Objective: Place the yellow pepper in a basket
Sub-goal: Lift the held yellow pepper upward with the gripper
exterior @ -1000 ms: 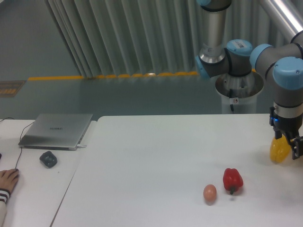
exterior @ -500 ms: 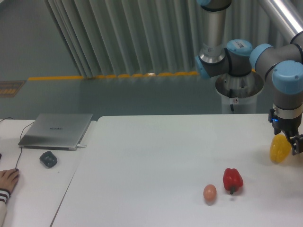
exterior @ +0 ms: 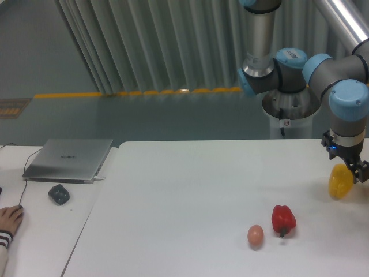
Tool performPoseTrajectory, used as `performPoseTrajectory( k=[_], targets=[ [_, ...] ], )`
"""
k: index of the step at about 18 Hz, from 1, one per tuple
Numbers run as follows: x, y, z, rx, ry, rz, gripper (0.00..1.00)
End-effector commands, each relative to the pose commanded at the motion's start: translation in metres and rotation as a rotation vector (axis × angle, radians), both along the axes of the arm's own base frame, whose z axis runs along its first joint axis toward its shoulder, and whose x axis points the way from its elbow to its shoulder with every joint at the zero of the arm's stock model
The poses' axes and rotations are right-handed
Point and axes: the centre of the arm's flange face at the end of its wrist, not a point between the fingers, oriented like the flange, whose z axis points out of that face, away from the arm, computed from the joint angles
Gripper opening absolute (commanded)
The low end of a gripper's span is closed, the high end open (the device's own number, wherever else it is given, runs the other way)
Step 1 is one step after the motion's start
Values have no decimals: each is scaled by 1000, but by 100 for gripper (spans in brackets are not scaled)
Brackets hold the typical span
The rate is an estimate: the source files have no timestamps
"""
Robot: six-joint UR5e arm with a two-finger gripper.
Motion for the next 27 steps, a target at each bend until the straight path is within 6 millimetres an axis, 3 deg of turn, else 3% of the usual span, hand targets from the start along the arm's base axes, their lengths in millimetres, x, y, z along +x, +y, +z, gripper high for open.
performPoseTrajectory(
  k=[5,12,18,27],
  targets=[
    [-5,15,0,38,68,164,100],
    [1,20,1,41,66,150,100],
    [17,40,12,67,83,72,100],
    [16,39,14,65,86,67,100]
  ],
)
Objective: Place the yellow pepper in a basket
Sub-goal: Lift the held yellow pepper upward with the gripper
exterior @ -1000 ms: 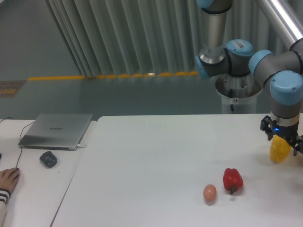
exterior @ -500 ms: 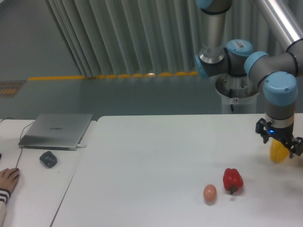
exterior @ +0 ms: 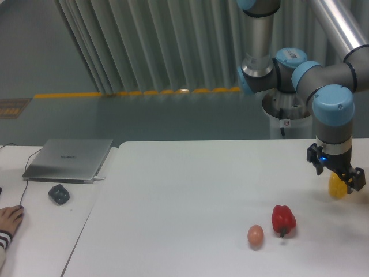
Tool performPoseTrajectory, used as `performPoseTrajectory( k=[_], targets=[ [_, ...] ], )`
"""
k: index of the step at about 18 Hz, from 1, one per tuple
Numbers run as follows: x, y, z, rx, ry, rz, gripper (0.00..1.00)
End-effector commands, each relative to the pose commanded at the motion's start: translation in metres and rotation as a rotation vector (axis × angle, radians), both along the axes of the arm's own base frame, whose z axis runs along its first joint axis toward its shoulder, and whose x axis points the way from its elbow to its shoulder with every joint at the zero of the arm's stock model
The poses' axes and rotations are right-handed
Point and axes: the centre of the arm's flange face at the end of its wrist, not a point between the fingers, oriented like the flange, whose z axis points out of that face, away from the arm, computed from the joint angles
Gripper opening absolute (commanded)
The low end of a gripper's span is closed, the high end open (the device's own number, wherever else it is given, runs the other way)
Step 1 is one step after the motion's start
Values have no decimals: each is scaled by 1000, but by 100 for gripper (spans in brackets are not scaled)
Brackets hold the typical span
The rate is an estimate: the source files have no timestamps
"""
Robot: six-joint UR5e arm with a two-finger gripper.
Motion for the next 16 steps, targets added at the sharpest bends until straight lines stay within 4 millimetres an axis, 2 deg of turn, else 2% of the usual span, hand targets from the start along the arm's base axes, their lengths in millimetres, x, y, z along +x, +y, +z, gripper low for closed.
performPoseTrajectory(
  k=[5,8,11,16],
  targets=[
    [0,-1,-1,-4,2,3,100],
    [-1,-2,-8,-19,-3,4,100],
    [-7,-14,-11,-68,12,18,100],
    [-7,-19,-17,-100,22,17,100]
  ],
)
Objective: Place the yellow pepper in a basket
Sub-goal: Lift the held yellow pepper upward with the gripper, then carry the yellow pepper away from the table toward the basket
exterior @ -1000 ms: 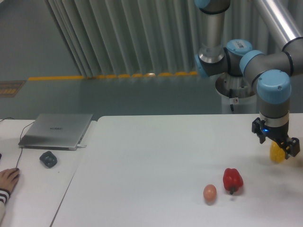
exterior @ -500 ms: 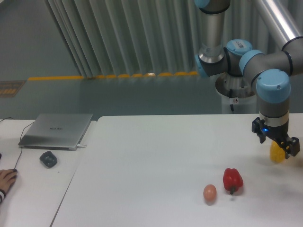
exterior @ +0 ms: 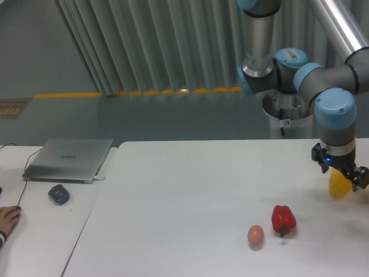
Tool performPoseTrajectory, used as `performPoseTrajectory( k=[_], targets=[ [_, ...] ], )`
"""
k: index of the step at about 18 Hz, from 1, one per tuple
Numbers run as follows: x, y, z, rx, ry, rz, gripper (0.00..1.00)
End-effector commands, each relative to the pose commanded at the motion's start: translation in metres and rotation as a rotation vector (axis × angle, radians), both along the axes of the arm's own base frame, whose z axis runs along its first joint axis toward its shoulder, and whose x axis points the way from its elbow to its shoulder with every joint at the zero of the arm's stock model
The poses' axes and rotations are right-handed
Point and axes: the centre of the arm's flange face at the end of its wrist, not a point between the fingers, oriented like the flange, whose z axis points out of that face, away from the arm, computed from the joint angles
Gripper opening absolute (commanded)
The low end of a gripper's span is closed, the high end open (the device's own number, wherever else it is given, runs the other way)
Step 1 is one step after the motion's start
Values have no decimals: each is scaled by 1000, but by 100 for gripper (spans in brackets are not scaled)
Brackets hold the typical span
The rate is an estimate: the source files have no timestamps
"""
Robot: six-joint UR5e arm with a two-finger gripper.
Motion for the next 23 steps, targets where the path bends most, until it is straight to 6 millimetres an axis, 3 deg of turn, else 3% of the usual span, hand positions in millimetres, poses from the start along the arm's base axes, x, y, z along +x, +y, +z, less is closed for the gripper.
performPoseTrajectory(
  k=[13,18,23],
  targets=[
    [4,1,-33,-106,-7,-34,100],
    [15,11,-43,-120,-16,-57,100],
    [19,5,-54,-170,-5,-71,100]
  ],
)
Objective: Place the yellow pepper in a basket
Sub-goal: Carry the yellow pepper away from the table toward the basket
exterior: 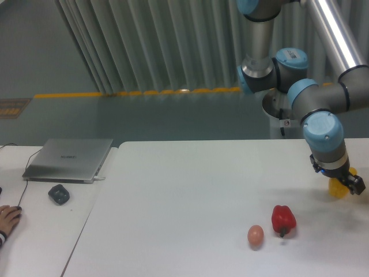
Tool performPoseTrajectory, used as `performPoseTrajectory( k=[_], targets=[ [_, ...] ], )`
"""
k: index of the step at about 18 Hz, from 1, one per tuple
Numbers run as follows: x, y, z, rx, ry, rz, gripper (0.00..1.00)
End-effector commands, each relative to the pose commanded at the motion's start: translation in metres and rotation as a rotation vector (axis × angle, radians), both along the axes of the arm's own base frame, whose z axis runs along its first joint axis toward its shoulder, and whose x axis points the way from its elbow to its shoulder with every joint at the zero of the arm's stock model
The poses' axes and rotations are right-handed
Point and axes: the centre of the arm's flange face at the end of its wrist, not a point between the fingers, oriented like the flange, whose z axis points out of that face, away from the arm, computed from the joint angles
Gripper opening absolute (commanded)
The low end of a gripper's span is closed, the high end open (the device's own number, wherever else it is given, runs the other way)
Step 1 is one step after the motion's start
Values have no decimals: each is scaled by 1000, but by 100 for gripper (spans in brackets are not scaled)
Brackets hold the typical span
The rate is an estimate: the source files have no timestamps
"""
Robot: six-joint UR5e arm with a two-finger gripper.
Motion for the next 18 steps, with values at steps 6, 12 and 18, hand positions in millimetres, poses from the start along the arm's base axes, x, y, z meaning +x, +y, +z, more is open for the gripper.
performPoseTrajectory(
  k=[6,12,18],
  targets=[
    [1,-1,-8,-12,-11,1,100],
    [6,-1,-17,-30,-19,-8,100],
    [10,3,-20,-61,-5,-33,76]
  ],
)
